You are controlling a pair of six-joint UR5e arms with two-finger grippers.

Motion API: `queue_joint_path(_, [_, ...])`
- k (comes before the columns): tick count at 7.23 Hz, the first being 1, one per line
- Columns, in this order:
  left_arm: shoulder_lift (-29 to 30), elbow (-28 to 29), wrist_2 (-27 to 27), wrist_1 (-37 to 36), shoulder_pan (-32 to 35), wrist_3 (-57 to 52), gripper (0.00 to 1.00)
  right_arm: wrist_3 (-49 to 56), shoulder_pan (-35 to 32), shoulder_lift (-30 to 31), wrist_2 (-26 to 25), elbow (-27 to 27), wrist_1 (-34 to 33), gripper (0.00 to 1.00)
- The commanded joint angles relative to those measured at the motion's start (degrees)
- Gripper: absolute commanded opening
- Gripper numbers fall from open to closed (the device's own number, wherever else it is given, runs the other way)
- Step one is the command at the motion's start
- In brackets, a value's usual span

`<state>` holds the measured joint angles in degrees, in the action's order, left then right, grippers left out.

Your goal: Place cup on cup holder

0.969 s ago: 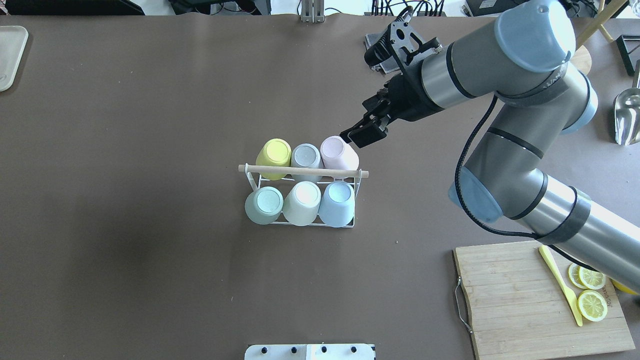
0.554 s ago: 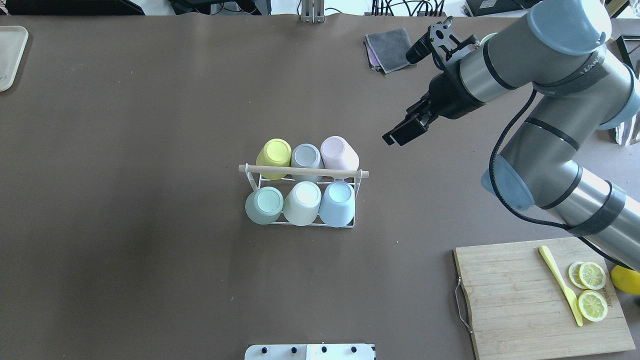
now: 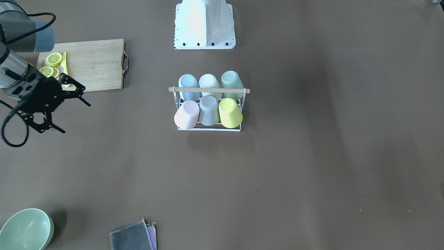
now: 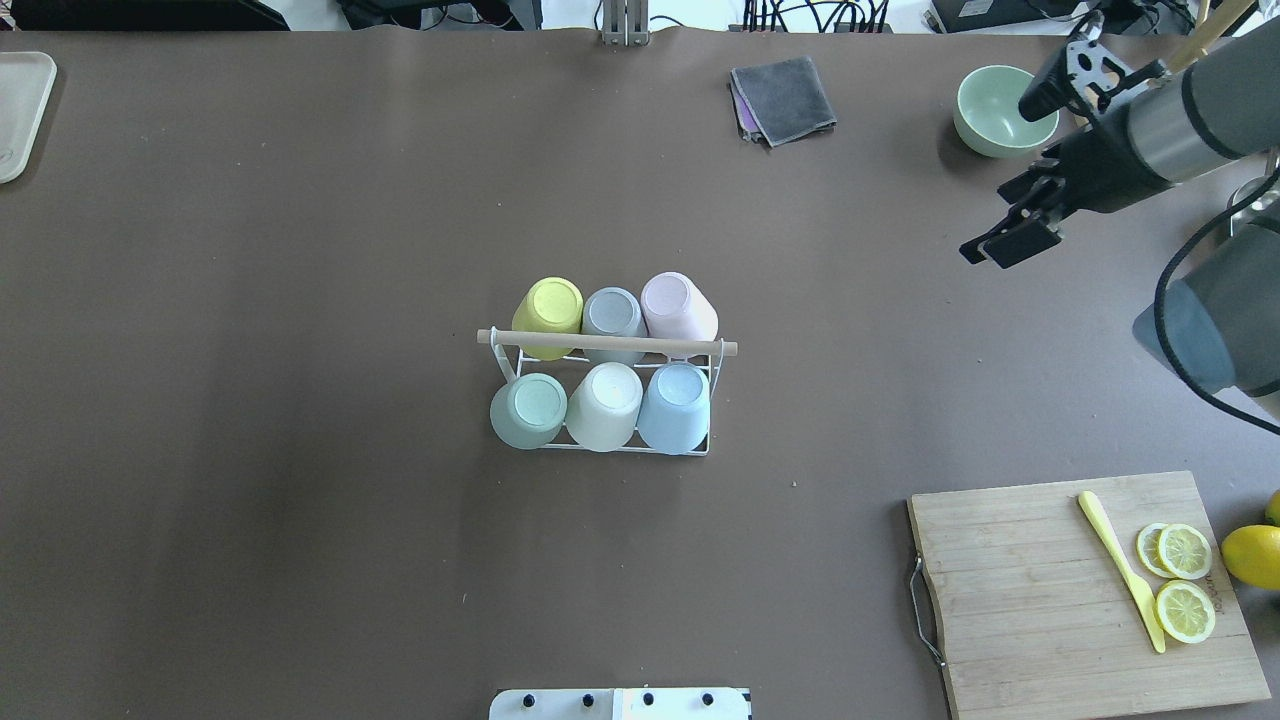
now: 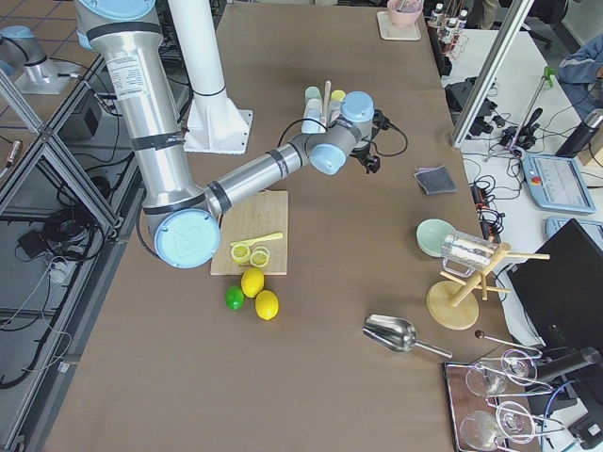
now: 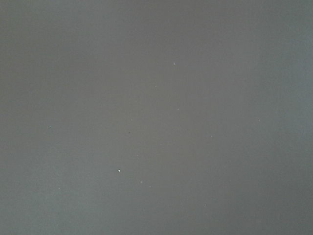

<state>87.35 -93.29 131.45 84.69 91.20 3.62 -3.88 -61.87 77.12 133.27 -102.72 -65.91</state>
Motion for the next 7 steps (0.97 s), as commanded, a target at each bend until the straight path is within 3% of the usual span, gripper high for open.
queue_joint_path(1, [-1.0, 1.3, -0.3, 5.8, -0.1, 0.2, 0.98, 1.2, -8.7, 3.3, 0.1, 2.5, -5.8, 1.00])
queue_joint_path(4, [-1.0, 5.0, -0.3, 15.2, -0.4, 0.2, 0.98, 1.4, -17.7, 11.6, -0.2, 4.3, -12.4, 1.00])
queue_joint_path(6, [1.3, 4.6, -0.5, 15.8, -1.5, 0.5, 0.98, 2.0, -23.8, 13.7, -5.6, 9.9, -14.7, 1.00])
queue_joint_path(7, [1.4, 4.0, -0.5, 15.3, -1.9, 0.5, 0.98, 4.1, -27.2, 15.1, -2.6, 12.5, -17.5, 1.00])
